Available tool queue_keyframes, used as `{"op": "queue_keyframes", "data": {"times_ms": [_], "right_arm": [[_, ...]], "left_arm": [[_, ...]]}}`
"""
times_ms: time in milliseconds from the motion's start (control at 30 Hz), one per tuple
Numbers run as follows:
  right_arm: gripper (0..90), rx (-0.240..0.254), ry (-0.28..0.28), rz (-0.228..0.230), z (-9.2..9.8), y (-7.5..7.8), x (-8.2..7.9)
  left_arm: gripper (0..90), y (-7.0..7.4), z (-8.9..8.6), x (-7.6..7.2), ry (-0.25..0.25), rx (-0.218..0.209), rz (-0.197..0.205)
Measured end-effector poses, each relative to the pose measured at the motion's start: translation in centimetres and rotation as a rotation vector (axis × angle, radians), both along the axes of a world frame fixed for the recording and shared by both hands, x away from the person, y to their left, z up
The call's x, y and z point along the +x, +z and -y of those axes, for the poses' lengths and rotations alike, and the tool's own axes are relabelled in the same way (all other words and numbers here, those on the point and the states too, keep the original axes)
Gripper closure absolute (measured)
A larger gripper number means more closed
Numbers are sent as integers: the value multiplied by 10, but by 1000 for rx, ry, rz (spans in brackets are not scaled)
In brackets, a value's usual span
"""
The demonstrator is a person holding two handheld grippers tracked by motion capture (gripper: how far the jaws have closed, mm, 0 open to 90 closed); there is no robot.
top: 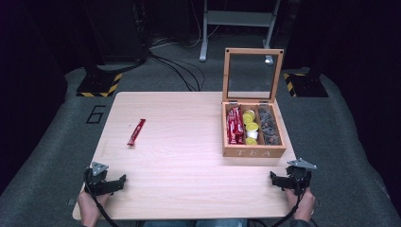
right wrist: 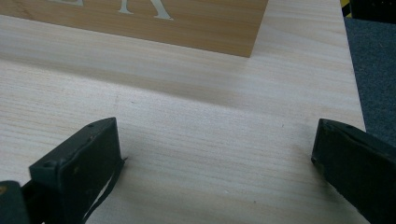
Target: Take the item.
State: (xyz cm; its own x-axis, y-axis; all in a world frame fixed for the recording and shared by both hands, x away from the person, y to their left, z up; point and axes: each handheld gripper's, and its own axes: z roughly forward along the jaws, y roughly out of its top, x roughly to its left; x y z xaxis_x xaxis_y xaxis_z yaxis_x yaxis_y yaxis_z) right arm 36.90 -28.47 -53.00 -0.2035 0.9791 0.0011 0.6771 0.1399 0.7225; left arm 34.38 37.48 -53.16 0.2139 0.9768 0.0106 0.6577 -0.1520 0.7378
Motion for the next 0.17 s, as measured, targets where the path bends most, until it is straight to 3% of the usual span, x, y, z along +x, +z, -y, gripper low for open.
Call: {"op": "queue_keyframes", "data": {"times_ms": [167], "right_arm": [[8,1,0,0,0,0,0]], "left_arm": [[57,0,-2,2,-11,-9,-3]]}}
